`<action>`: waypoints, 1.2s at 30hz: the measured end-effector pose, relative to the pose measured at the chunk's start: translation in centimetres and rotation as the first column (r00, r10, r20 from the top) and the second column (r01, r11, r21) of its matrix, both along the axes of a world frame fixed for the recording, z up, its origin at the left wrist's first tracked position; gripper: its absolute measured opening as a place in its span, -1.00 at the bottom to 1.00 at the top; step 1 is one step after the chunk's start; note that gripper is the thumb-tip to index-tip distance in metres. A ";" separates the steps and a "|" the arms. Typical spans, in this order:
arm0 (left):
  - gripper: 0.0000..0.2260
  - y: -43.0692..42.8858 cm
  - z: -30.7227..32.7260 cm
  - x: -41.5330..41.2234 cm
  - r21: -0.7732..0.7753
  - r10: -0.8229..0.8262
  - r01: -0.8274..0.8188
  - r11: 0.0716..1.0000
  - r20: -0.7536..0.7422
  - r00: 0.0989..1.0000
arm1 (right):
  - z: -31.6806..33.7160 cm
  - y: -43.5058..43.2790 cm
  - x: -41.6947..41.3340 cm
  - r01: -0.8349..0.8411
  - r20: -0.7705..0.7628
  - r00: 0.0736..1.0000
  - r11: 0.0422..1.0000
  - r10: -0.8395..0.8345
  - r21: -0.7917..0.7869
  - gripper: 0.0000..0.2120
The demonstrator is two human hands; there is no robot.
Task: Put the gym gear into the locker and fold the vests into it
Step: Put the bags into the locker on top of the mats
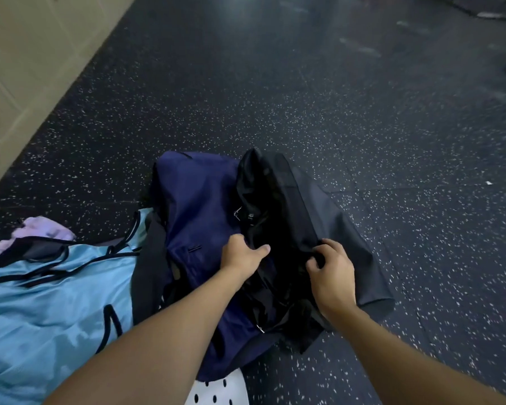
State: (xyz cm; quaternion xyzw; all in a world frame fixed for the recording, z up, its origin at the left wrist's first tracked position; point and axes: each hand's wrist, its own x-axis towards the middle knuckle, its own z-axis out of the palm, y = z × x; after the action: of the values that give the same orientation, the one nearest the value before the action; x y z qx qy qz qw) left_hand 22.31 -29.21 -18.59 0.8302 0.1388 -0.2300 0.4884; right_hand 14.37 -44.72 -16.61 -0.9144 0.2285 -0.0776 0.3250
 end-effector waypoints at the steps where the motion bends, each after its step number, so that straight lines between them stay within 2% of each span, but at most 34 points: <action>1: -0.38 -0.2 -0.3 0.1 -0.039 0.030 -0.031 0.999 -0.012 0.999 | 0.3 0.1 0.1 0.030 0.043 0.999 0.998 -0.032 0.047 -0.80; 5: -0.16 -0.7 0.3 0.4 -0.263 0.195 -0.192 0.946 -0.017 0.981 | 2.3 0.5 0.6 0.106 0.181 0.974 0.982 -0.133 0.154 -0.90; 8: -0.18 0.2 1.9 1.6 -0.308 0.301 -0.255 0.917 0.111 0.947 | 3.4 0.5 0.1 0.092 0.244 0.961 0.984 -0.128 0.153 -0.92; 10: -0.21 1.0 2.9 2.9 -0.300 0.287 -0.225 0.927 0.181 0.940 | 3.7 0.3 -0.8 0.076 0.232 0.967 0.987 -0.107 0.139 -0.92; 12: -0.24 1.3 3.5 4.0 -0.253 0.194 -0.143 0.957 0.188 0.963 | 3.6 0.0 -1.9 0.057 0.197 0.977 0.992 -0.078 0.110 -0.92; 14: -0.31 1.1 3.9 4.8 -0.145 0.105 -0.076 0.986 0.202 0.974 | 3.3 -0.5 -2.7 0.028 0.087 0.996 1.000 -0.029 0.007 -0.91; 17: -0.57 0.6 3.6 5.6 -0.001 0.095 -0.097 0.995 0.209 0.973 | 3.3 -1.3 -3.8 0.004 -0.200 0.978 0.971 -0.054 -0.239 -0.60; 18: -0.72 0.3 3.5 5.7 0.031 0.093 -0.102 0.994 0.209 0.973 | 3.4 -1.5 -4.2 0.011 -0.271 0.958 0.959 -0.091 -0.283 -0.52; 19: -0.88 0.0 3.5 5.7 0.057 0.089 -0.104 0.993 0.224 0.971 | 3.4 -1.7 -4.5 0.040 -0.322 0.937 0.956 -0.137 -0.291 -0.48; 21: -0.80 -0.5 3.7 5.4 0.074 0.083 -0.106 0.992 0.263 0.961 | 3.8 -1.6 -5.0 0.186 -0.359 0.900 0.963 -0.246 -0.193 -0.45; 23: -0.80 -0.8 4.5 5.2 0.077 0.071 -0.102 0.992 0.330 0.941 | 4.5 -1.8 -4.9 0.374 -0.305 0.886 0.927 -0.349 0.025 -0.58; 25: -0.85 -0.5 6.0 4.8 0.058 0.071 -0.102 0.993 0.397 0.915 | 4.9 -2.0 -4.7 0.419 -0.198 0.898 0.900 -0.392 0.117 -0.75; 28: -0.84 1.2 9.6 4.1 -0.017 0.107 -0.114 0.993 0.502 0.858 | 6.7 -2.3 -4.1 0.379 0.018 0.924 0.918 -0.383 0.118 -0.82; 33: -0.93 7.1 18.7 3.9 -0.117 0.229 -0.206 0.971 0.693 0.683 | 13.5 -2.2 -2.3 0.243 0.282 0.921 0.963 -0.267 0.117 -0.85; 36: -0.94 12.4 24.9 3.5 -0.077 0.189 -0.213 0.974 0.794 0.578 | 17.2 -0.7 -1.2 0.150 0.419 0.887 0.979 -0.195 0.137 -0.86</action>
State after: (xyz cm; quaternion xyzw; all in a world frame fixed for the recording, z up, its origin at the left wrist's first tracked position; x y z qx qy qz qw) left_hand 25.84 -16.86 6.34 0.8307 0.0029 0.2223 0.5104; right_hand 13.18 -45.43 0.63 -0.8332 0.2351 -0.2945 0.4047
